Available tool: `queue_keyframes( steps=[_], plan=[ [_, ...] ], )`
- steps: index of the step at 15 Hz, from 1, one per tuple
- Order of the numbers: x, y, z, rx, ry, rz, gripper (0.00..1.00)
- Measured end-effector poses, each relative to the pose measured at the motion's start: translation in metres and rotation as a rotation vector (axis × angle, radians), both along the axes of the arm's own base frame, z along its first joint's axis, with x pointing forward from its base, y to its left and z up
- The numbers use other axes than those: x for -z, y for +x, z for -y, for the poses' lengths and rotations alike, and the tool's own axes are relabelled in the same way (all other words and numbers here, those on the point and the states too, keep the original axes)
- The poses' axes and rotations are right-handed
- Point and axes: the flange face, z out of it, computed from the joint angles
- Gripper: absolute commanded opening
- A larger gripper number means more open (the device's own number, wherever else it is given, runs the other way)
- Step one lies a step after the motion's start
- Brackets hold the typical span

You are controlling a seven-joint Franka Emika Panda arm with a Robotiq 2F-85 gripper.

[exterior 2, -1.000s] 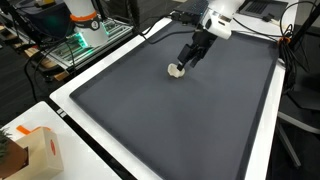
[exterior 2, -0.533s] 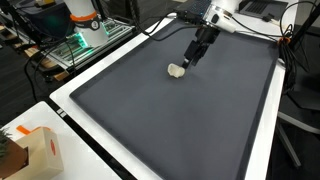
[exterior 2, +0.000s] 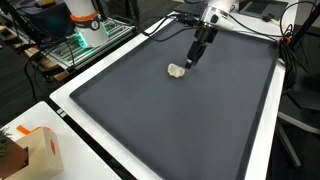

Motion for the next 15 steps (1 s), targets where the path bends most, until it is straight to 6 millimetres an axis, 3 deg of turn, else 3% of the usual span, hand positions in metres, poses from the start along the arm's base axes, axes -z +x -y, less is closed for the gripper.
queue_keyframes(
  steps=[15],
  plan=[
    [-0.016,-0.039,-0.011,-0.145,0.013,0.023,1.0]
  ],
)
